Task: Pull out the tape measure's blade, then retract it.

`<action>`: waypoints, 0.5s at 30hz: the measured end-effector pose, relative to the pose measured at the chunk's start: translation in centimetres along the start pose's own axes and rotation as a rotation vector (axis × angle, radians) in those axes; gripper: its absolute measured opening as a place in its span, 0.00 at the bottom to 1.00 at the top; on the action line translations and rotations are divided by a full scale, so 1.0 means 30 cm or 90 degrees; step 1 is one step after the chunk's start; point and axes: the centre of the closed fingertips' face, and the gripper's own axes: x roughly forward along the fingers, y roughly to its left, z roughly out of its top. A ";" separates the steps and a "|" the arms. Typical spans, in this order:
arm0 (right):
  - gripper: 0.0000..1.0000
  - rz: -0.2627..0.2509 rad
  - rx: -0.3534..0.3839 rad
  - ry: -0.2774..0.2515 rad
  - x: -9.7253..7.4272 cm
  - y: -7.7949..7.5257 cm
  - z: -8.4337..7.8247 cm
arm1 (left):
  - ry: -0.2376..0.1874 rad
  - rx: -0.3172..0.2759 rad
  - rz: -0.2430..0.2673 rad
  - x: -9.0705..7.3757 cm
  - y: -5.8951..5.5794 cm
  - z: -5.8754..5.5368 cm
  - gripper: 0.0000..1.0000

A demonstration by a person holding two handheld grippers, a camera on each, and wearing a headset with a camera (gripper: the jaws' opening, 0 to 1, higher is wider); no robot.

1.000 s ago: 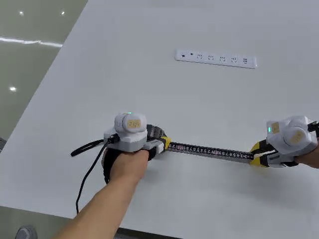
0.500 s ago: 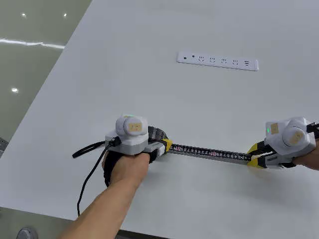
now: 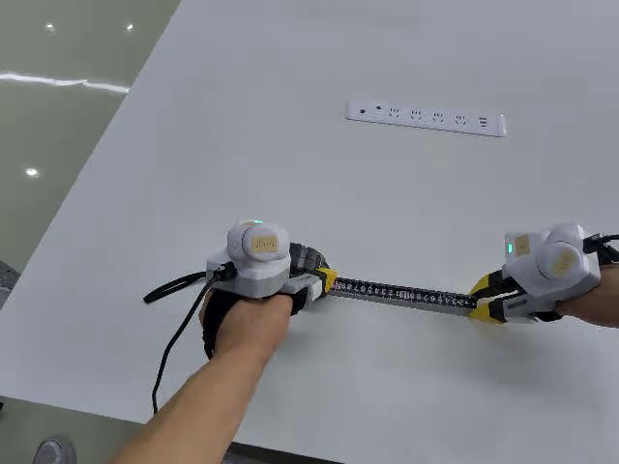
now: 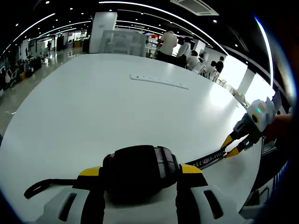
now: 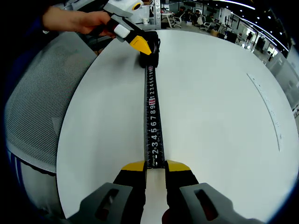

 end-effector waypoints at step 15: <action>0.12 0.005 -0.006 -0.016 0.035 -0.006 0.060 | 0.001 0.001 -0.002 0.001 0.001 0.000 0.58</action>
